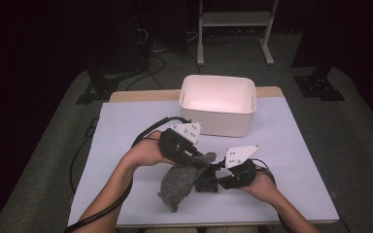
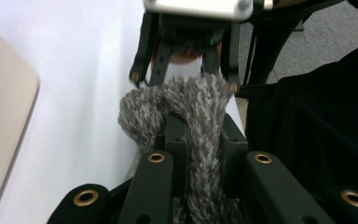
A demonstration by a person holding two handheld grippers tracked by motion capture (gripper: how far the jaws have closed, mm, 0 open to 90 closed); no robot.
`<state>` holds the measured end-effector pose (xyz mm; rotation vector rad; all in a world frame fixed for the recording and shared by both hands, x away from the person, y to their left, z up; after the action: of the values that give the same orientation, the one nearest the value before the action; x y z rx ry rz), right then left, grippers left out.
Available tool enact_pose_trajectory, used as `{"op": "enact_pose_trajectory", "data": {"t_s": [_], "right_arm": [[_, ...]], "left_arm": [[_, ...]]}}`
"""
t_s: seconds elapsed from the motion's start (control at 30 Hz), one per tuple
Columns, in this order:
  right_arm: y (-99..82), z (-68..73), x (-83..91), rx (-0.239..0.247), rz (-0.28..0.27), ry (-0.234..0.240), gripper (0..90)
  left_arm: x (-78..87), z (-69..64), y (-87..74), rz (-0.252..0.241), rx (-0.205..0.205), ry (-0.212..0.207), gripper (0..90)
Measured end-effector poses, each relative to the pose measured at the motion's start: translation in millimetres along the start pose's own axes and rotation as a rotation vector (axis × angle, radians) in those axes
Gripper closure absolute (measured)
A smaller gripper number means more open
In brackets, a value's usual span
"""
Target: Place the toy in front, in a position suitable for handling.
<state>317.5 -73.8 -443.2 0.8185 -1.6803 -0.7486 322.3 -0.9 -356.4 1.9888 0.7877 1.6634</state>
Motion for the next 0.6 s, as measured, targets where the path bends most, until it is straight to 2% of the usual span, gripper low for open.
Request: {"op": "enact_pose_trajectory", "data": {"t_s": [0.1,0.27,0.4,0.53,0.6], "right_arm": [[2.8,1.0,-3.1,0.003,-0.011,0.005,59.7],[1.9,0.7,-2.6,-0.013,-0.026,0.002,59.8],[1.7,0.1,-2.0,-0.012,-0.022,0.002,59.9],[0.5,-1.7,-0.2,-0.018,-0.017,-0.002,59.8],[-0.6,-2.5,1.1,-0.021,-0.014,-0.004,59.9]], "left_arm": [[-6.5,0.6,2.3,0.027,-0.002,-0.006,77.9],[-15.7,3.8,1.7,0.021,0.021,-0.036,76.7],[-12.6,3.1,1.8,0.028,0.006,-0.021,75.8],[-2.7,5.4,-2.2,0.010,0.014,-0.004,75.2],[3.1,6.6,-8.1,0.002,0.032,0.002,74.8]]}}
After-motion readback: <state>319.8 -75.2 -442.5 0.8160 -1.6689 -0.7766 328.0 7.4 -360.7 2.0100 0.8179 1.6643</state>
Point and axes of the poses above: each handheld gripper's, and its own axes: x roughly backward along the jaws, y roughly out of its top, z roughly to its left, the point moved 9 cm from there along -x, roughly forward along the jaws, and after that the axes turned 14 degrees about x, right-handed, at the moved point
